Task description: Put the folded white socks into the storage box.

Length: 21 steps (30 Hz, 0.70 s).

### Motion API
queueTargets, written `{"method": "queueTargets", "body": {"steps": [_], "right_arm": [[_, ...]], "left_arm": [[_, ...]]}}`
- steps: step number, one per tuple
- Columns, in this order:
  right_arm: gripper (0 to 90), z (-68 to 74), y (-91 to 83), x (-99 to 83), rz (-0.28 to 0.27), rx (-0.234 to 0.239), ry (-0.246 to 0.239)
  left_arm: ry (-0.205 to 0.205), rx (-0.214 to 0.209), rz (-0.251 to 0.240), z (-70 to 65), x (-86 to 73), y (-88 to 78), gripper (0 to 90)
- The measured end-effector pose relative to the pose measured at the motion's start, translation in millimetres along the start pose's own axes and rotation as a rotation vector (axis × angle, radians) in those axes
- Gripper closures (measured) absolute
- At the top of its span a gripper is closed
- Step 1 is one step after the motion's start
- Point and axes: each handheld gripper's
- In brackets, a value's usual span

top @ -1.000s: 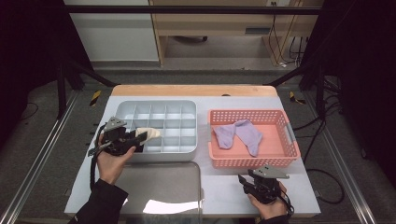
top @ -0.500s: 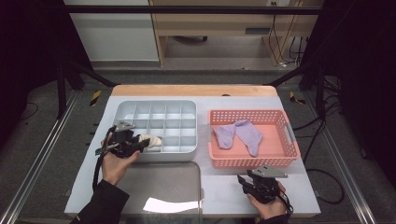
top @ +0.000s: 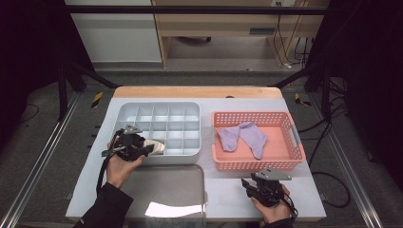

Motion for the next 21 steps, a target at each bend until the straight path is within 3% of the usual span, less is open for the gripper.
{"method": "queueTargets", "body": {"steps": [8, 13, 17, 21], "right_arm": [[55.9, 0.5, 1.3, 0.2, 0.002, 0.005, -0.009], [55.9, 2.4, 2.4, -0.2, 0.01, 0.008, -0.012], [55.4, 2.3, 1.9, -0.1, 0.012, 0.011, -0.009], [55.0, 1.0, 1.3, -0.4, 0.003, 0.005, -0.01]], "left_arm": [[-0.01, -0.02, 0.004, 1.3, 0.8, 11.0, 64.5], [-0.007, -0.019, 0.047, 2.1, -0.9, 23.5, 60.8], [-0.011, -0.031, 0.017, 1.1, 0.1, 19.3, 54.2], [-0.006, -0.054, -0.049, -0.7, 0.9, 5.5, 46.1]]}}
Point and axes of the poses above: each handheld gripper's, and its own axes: y roughly forward along the jaws, x roughly out of its top, z roughly to its left, and after that the axes turned 10 degrees about -x, right-handed
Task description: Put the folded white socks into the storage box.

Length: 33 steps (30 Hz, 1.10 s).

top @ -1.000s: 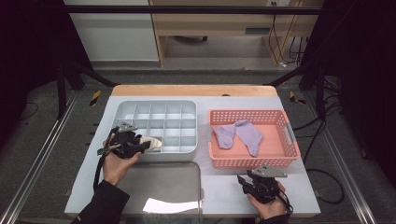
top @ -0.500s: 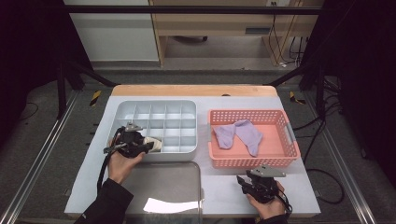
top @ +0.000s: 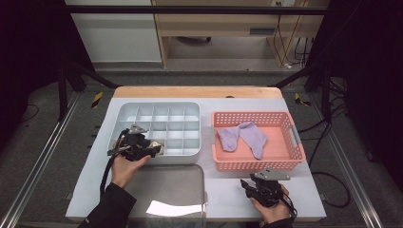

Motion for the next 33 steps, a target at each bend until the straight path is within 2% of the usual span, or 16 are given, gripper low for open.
{"method": "queueTargets", "body": {"steps": [3, 4, 8, 12, 14, 19, 20, 22, 25, 27, 28, 33], "right_arm": [[55.1, -0.6, -0.1, 0.2, -0.002, -0.001, -0.004], [55.3, -0.5, -0.1, 0.3, -0.003, -0.001, -0.004], [56.8, 0.6, -1.2, 0.7, -0.006, -0.001, -0.006], [57.1, 0.4, -0.8, 0.7, -0.006, 0.0, -0.006], [57.4, 0.6, -0.7, 0.9, -0.009, 0.002, -0.012], [57.2, 2.0, -1.7, 1.6, -0.015, 0.007, -0.006], [56.8, 1.2, -2.9, 2.2, -0.022, 0.018, 0.001], [56.8, 1.2, -3.2, 2.4, -0.028, 0.02, 0.007], [56.4, 0.6, -4.8, 3.2, -0.04, 0.019, 0.006], [56.0, 0.3, -6.8, 3.9, -0.05, 0.019, 0.014], [55.1, 0.4, -8.4, 4.6, -0.059, 0.02, 0.028], [53.7, -0.5, -11.4, 5.9, -0.078, 0.013, 0.026]], "left_arm": [[0.013, 0.011, -0.033, -3.9, -0.3, -5.1, 54.8], [0.017, 0.004, -0.03, -4.6, -0.5, -4.2, 59.0], [0.039, 0.018, -0.027, -6.1, -3.6, 7.0, 71.0], [0.053, 0.023, -0.004, -7.6, -4.5, 12.1, 73.5], [0.062, 0.033, 0.003, -8.4, -5.0, 13.7, 73.6], [0.063, 0.025, -0.013, -8.3, -6.8, 9.7, 71.9], [0.059, 0.02, -0.026, -8.9, -7.5, 7.4, 67.9], [0.049, 0.002, -0.06, -9.8, -9.4, 1.7, 65.8], [0.041, -0.002, -0.103, -11.6, -13.8, -8.5, 61.2], [0.039, -0.007, -0.129, -13.4, -18.0, -15.0, 58.8], [0.04, -0.013, -0.158, -15.6, -22.9, -21.8, 56.9], [0.036, -0.027, -0.204, -20.6, -34.2, -33.3, 51.8]]}}
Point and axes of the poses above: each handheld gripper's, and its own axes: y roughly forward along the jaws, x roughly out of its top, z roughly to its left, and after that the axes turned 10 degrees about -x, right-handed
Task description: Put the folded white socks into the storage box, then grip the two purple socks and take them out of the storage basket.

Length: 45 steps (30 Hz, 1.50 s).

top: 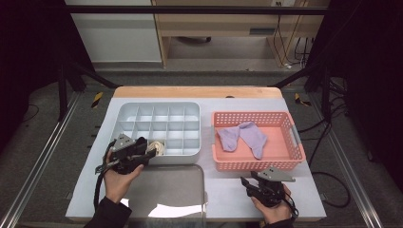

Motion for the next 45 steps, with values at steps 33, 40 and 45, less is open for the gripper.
{"method": "queueTargets", "body": {"steps": [33, 40, 45], "right_arm": [[37.6, -11.7, -22.2, 38.4, -0.129, -0.067, 0.033], [35.0, -16.0, -15.0, 59.6, -0.153, -0.089, 0.037], [35.0, -17.9, -7.8, 75.3, -0.149, -0.11, 0.025]], "left_arm": [[-0.057, -0.022, -0.023, -11.4, -76.0, -33.0, 37.7], [-0.054, -0.007, -0.016, -8.4, -78.5, -31.7, 37.8], [-0.063, -0.005, -0.01, -6.0, -80.4, -30.1, 37.8]]}}
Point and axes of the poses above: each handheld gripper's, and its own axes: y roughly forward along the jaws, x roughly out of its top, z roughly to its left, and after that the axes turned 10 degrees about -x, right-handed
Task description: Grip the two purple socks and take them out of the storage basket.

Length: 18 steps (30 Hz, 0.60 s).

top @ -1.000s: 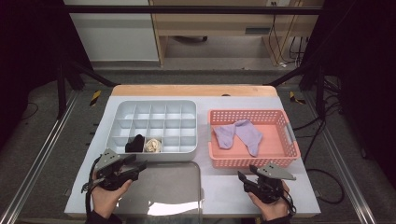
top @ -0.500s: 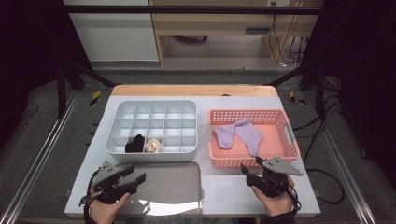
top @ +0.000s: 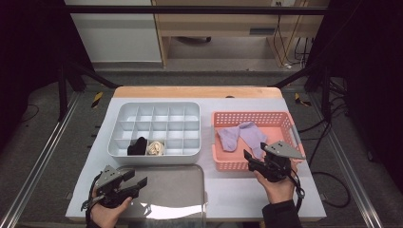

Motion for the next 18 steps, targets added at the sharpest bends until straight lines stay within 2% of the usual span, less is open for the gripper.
{"method": "queueTargets", "body": {"steps": [7, 8, 18], "right_arm": [[31.4, -2.6, 17.7, 21.7, -0.013, -0.015, -0.004], [31.1, -4.0, 23.1, 27.2, -0.012, -0.031, -0.005], [30.5, -12.3, 49.2, 45.3, -0.013, -0.064, 0.02]], "left_arm": [[-0.002, -0.002, 0.0, -0.1, -1.3, 0.5, 37.8], [-0.005, -0.002, 0.001, 0.2, -1.6, 0.7, 37.9], [-0.011, -0.004, 0.007, 1.2, -3.2, 2.3, 37.8]]}}
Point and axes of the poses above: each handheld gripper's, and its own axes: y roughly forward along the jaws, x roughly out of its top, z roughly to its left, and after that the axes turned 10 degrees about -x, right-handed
